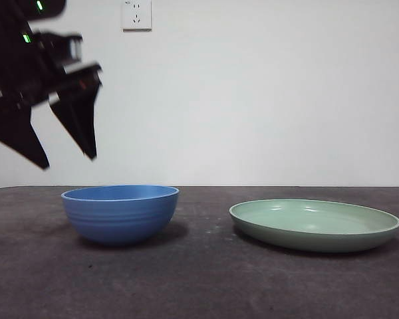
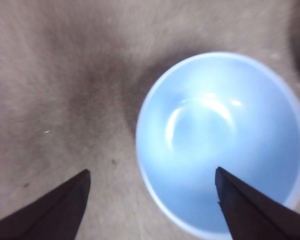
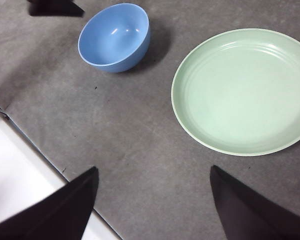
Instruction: Pick up the blue bowl, put it on the green plate, put it on desk
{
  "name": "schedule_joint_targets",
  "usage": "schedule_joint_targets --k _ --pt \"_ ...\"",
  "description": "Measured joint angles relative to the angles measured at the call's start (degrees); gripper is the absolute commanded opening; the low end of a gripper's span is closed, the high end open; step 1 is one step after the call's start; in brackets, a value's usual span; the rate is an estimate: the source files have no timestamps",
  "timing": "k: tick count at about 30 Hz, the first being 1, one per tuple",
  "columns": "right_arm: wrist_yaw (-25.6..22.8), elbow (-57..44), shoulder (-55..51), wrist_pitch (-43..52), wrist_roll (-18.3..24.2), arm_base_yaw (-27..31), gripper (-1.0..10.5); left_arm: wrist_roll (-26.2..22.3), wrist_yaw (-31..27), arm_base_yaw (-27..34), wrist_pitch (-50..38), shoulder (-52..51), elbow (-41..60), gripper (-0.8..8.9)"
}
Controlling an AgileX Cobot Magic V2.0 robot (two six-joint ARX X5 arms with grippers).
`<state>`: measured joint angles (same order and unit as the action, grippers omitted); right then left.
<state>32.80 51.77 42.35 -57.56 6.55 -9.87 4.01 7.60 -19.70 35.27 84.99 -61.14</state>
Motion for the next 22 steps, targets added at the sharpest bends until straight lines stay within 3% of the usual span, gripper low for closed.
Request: schedule_joint_targets --k 7,14,22 --pt "0.00 0.00 0.00 0.24 0.00 0.00 3.6 0.00 -0.22 0.00 -3.63 6.64 -0.02 3.94" --pt "0.00 0.00 0.00 0.42 0.00 0.00 3.6 0.61 -0.26 -0.22 -4.74 9.57 -0.04 3.21" --pt "0.00 0.00 0.00 0.42 0.00 0.00 3.6 2.14 -0.26 -0.48 -5.20 9.75 -0.09 0.41"
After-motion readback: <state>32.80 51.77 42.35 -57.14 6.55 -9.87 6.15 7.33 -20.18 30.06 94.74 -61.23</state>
